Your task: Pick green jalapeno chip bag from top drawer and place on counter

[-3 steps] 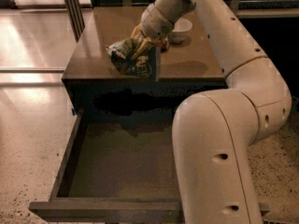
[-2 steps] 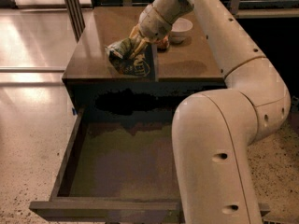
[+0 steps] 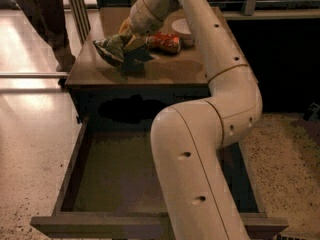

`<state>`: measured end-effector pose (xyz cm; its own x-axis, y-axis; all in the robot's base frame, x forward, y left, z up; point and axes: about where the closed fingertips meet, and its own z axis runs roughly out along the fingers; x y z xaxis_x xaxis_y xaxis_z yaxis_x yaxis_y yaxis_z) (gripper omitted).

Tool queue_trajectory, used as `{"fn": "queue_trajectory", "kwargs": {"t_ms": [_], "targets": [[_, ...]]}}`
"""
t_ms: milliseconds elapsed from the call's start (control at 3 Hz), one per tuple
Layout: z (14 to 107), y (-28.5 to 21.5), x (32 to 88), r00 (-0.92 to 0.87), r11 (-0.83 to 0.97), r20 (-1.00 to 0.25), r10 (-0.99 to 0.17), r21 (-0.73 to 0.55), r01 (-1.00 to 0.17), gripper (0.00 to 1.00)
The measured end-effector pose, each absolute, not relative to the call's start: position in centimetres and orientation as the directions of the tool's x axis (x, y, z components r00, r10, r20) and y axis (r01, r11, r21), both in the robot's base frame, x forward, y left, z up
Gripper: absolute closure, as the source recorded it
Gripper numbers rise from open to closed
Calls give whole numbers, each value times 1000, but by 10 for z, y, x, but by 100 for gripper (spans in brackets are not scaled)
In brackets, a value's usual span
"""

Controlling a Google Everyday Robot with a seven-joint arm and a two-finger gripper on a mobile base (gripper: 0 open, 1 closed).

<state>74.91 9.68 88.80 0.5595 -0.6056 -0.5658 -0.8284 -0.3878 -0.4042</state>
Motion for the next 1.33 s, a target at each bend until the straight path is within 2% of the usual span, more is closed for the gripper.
{"fn": "queue_trajectory", "kwargs": {"t_ms": [333, 667, 1000, 1333], "targets": [[888, 97, 749, 560, -388, -566, -606, -404, -828, 100], [888, 97, 749, 560, -388, -566, -606, -404, -828, 86], [888, 97, 749, 560, -388, -566, -606, -404, -828, 55], [888, 97, 749, 560, -388, -566, -606, -404, -828, 32]]}}
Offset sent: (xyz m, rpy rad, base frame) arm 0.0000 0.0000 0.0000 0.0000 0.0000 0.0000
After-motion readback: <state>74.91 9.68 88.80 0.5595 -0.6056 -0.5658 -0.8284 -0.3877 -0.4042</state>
